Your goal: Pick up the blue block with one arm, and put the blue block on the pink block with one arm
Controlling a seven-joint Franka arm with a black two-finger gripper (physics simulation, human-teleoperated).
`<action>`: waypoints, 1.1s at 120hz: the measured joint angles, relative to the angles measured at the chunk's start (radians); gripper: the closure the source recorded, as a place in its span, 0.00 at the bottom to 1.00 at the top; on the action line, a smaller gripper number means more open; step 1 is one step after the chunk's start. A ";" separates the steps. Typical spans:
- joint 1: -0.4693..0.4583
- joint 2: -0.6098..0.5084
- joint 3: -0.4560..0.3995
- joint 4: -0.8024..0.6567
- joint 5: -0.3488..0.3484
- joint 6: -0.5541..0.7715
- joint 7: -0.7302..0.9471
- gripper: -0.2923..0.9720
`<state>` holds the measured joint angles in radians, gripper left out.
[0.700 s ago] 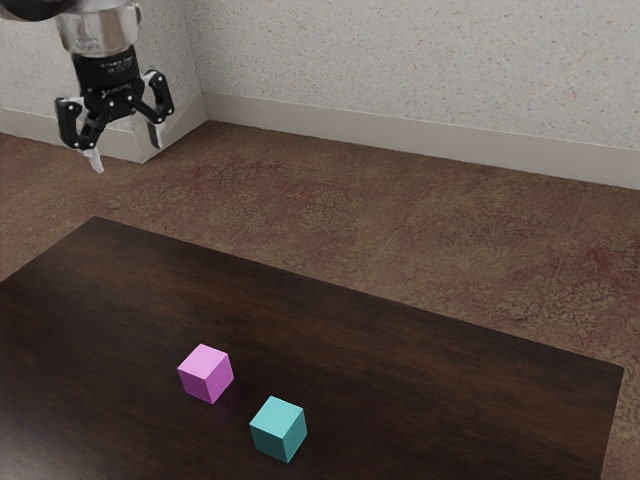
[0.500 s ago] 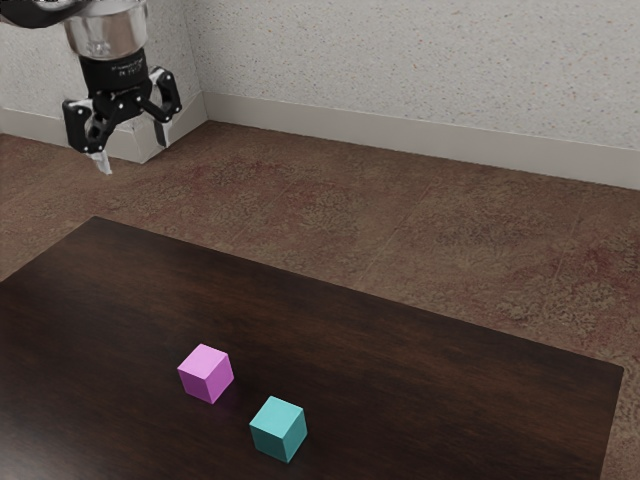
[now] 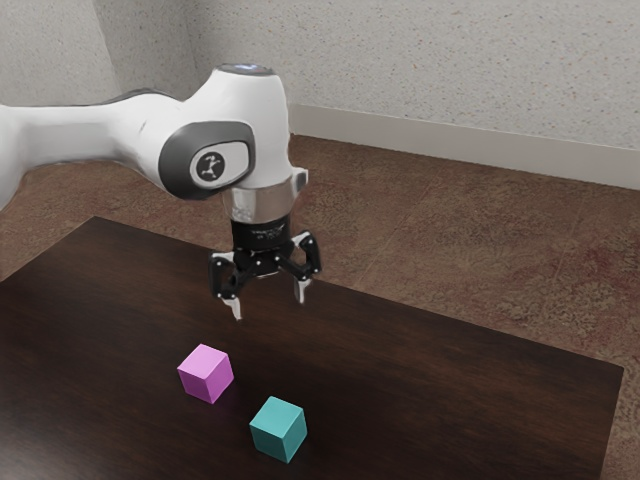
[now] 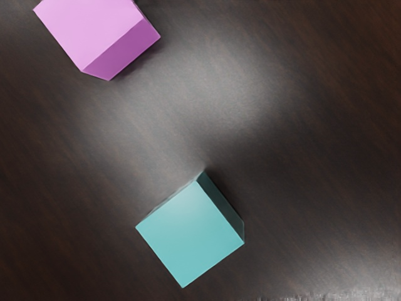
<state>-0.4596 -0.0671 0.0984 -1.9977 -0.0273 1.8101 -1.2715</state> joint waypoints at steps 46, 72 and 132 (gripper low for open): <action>0.041 0.010 -0.019 -0.230 0.030 0.263 0.439 0.23; 0.049 0.019 -0.043 -0.272 0.012 0.380 0.646 0.23; 0.074 0.149 -0.044 -0.349 -0.109 0.565 1.003 0.23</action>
<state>-0.3859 0.0816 0.0540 -2.3463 -0.1359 2.3748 -0.2681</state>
